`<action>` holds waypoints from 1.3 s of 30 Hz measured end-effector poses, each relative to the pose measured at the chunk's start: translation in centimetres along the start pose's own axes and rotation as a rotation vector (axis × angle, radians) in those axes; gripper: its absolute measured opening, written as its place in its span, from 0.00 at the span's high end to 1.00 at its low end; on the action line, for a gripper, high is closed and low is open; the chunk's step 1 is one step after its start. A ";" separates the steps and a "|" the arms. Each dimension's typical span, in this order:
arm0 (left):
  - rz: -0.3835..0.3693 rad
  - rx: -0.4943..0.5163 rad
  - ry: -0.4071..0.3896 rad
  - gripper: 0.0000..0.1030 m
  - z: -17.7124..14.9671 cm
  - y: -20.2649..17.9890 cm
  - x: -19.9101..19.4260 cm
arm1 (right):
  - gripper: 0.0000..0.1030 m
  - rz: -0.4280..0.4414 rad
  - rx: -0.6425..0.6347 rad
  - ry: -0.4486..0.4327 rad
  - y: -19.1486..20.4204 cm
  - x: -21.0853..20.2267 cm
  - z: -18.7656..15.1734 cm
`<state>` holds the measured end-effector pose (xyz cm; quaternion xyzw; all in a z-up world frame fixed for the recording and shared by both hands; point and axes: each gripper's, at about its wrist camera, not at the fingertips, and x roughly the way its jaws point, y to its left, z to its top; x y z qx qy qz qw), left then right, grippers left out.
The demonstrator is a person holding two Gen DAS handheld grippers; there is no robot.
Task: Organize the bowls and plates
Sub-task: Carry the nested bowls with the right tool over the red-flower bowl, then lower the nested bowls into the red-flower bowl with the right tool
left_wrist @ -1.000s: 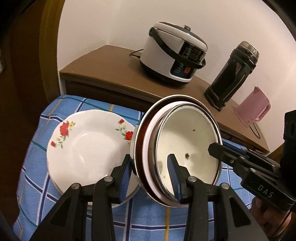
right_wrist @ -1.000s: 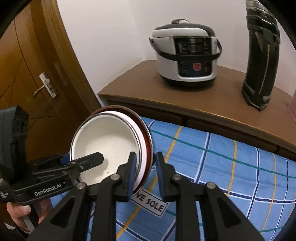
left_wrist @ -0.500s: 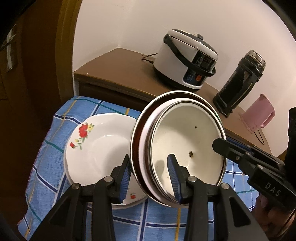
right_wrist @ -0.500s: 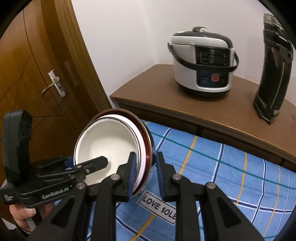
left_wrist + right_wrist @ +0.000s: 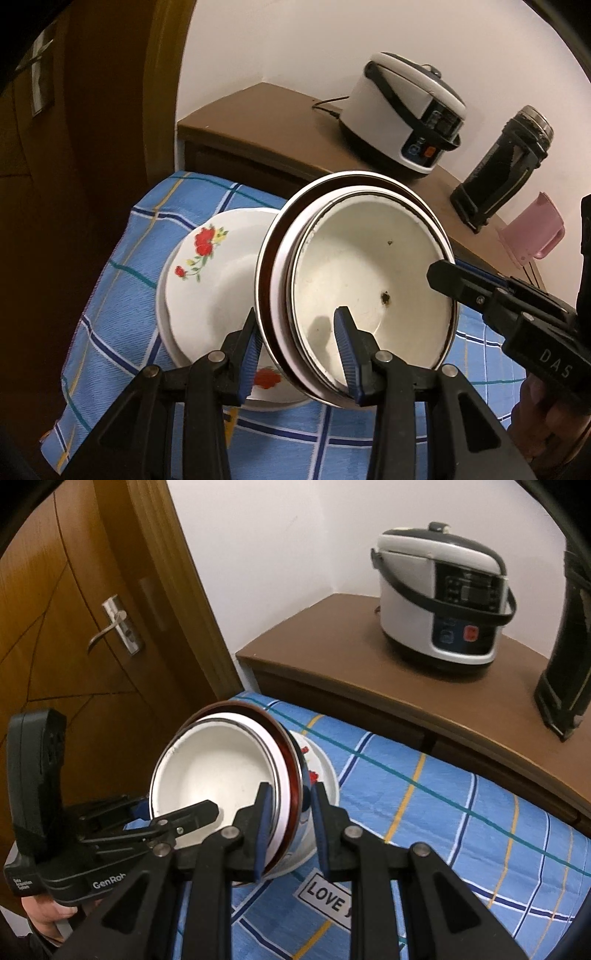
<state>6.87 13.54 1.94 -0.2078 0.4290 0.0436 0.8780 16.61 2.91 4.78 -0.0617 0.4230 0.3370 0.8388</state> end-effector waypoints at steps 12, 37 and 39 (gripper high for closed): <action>0.030 -0.034 0.005 0.60 0.1 2.0 0.4 | 0.79 0.006 -0.022 0.032 1.7 2.2 0.4; 0.028 -0.033 0.097 0.59 0.0 2.8 1.9 | 0.79 0.006 -0.050 0.122 2.2 4.2 0.9; 0.022 -0.033 0.112 0.60 0.0 2.9 2.2 | 0.79 0.008 -0.048 0.133 2.1 4.4 1.1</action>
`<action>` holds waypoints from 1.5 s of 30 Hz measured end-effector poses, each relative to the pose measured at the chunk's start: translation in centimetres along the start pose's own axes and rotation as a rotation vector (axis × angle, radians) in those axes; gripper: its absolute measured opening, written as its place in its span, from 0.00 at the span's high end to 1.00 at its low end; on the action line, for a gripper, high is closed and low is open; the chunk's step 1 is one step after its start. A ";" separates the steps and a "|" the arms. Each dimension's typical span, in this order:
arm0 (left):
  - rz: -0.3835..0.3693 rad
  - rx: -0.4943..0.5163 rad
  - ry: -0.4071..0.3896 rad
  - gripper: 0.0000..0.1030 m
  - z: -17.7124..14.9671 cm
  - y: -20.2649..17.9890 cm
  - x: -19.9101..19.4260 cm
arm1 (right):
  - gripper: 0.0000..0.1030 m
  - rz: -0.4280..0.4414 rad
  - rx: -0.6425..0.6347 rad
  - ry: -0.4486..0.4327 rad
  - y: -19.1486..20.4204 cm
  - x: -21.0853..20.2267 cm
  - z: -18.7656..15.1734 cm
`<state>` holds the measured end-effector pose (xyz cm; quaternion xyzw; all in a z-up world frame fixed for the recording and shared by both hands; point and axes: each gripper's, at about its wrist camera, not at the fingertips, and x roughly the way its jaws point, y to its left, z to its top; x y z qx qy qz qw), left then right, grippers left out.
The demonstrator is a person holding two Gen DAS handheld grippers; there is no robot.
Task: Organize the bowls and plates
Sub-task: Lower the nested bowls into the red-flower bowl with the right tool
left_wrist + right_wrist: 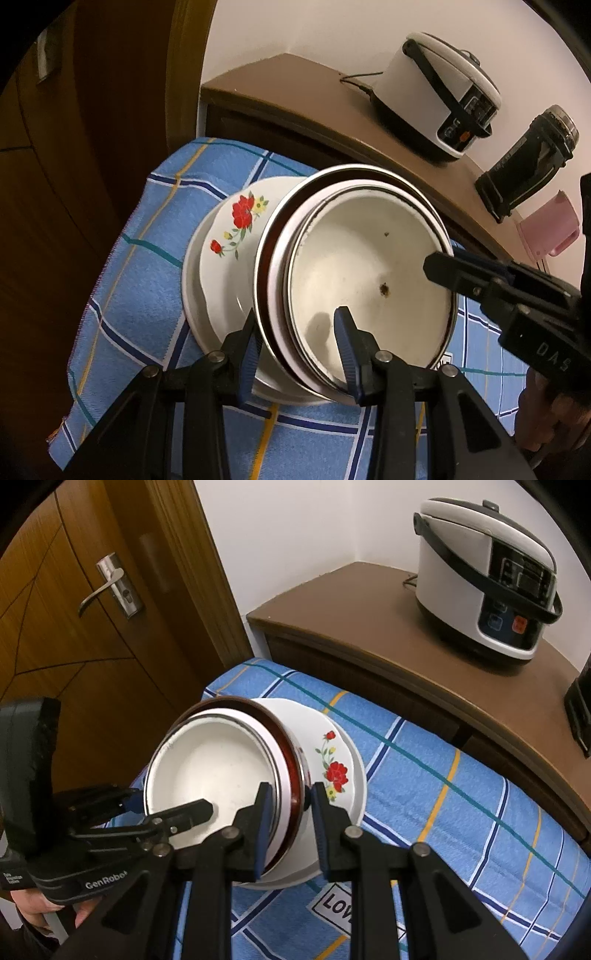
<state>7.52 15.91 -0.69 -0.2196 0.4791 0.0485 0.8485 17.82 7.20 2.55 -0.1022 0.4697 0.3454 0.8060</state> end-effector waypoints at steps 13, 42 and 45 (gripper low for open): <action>-0.006 0.014 0.052 0.59 0.1 0.2 0.0 | 0.77 0.055 0.000 0.047 -0.1 0.7 0.7; -0.019 0.020 -0.065 0.36 0.8 0.2 1.6 | 0.76 0.121 0.055 0.065 -1.9 3.0 0.2; -0.011 0.024 -0.069 0.36 0.8 0.1 1.6 | 0.76 0.127 0.062 0.063 -2.1 3.1 0.1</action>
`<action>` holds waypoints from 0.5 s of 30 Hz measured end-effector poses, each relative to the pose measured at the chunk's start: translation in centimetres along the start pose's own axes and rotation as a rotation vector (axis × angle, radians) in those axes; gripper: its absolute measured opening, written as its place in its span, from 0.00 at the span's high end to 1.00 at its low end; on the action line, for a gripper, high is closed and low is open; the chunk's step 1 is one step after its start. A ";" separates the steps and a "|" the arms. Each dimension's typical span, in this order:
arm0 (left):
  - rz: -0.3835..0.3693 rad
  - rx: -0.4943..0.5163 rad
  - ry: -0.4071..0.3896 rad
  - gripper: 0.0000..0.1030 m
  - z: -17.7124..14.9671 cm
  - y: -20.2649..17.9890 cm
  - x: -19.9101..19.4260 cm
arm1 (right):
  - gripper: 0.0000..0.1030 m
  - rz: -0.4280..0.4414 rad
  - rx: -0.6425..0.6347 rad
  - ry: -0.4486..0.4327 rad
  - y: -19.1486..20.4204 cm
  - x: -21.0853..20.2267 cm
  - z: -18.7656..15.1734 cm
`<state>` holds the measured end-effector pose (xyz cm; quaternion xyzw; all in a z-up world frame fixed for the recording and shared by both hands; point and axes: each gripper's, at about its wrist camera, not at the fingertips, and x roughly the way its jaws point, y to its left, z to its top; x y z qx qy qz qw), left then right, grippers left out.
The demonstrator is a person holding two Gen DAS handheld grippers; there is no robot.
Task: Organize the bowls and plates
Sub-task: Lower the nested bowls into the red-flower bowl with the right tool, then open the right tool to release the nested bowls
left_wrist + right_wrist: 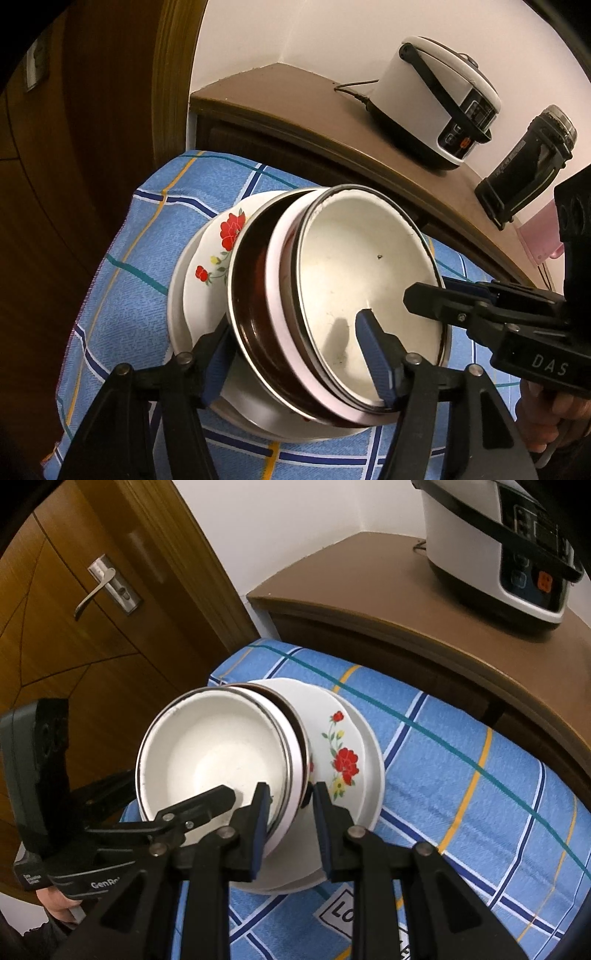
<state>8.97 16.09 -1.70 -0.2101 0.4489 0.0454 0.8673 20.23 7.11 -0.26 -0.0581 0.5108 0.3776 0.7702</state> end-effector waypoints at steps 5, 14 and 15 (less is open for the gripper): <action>0.022 0.024 -0.014 0.36 -0.3 -0.4 -0.1 | 0.73 0.003 -0.028 0.002 0.2 -0.1 -0.2; 0.164 0.077 -0.198 0.35 -0.5 -0.9 -3.1 | 0.42 -0.129 -0.091 -0.237 1.0 -4.3 -1.5; 0.162 0.079 -0.215 0.35 -0.5 -1.0 -3.5 | 0.39 -0.141 -0.090 -0.257 0.9 -4.9 -1.7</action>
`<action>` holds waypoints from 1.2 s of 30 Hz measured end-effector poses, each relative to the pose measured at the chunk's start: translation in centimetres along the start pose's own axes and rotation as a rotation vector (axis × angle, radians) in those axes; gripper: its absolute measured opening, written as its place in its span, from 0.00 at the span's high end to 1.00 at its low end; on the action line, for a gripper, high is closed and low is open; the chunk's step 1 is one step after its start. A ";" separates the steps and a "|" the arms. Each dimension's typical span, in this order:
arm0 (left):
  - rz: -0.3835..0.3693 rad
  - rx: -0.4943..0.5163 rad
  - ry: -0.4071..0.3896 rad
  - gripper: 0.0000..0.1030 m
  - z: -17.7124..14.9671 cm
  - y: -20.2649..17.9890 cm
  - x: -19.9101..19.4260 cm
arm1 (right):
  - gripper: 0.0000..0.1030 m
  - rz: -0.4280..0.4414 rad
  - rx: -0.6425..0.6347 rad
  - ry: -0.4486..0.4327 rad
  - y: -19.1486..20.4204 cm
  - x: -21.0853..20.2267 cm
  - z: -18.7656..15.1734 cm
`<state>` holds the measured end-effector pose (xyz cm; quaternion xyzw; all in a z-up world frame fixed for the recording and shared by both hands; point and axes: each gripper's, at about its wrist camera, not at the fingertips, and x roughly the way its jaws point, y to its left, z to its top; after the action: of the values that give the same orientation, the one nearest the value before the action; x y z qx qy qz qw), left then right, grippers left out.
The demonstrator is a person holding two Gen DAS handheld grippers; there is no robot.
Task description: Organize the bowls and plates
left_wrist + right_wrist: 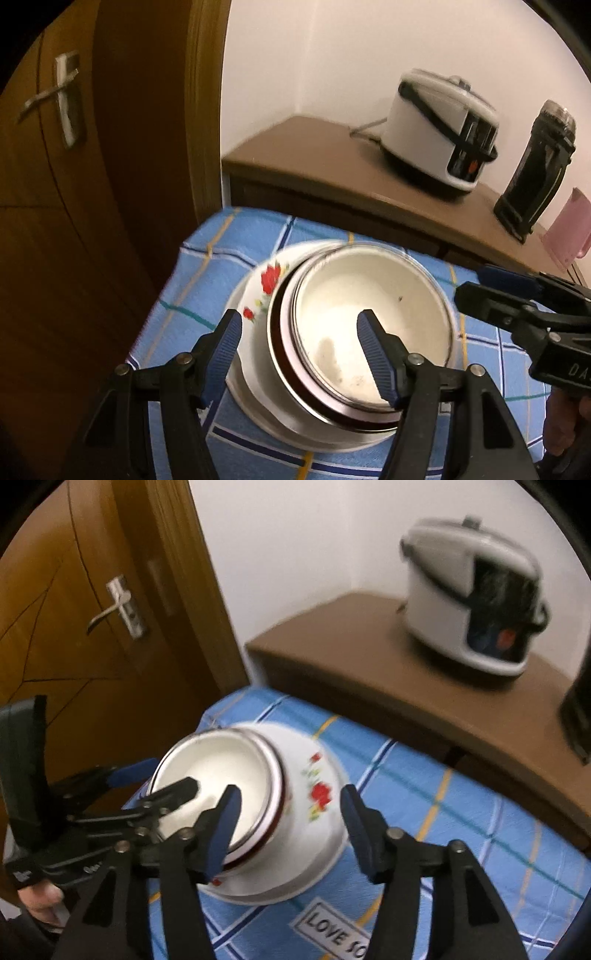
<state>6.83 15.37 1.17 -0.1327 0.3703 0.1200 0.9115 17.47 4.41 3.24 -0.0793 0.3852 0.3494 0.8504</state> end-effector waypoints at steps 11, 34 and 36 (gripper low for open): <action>-0.025 0.052 -0.108 0.33 0.1 -2.3 -2.3 | 0.33 -0.128 0.014 -0.228 -1.5 -5.6 -1.9; -0.073 0.148 -0.176 0.32 0.2 -9.5 -2.8 | 0.15 -0.279 0.040 -0.462 -5.7 -9.6 -4.2; -0.073 0.160 -0.173 0.32 0.2 -10.1 -2.6 | 0.14 -0.282 0.051 -0.467 -6.1 -9.6 -4.4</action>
<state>8.30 5.64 4.71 -0.0621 0.2934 0.0680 0.9516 14.43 -7.04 6.21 -0.0281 0.1727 0.2265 0.9582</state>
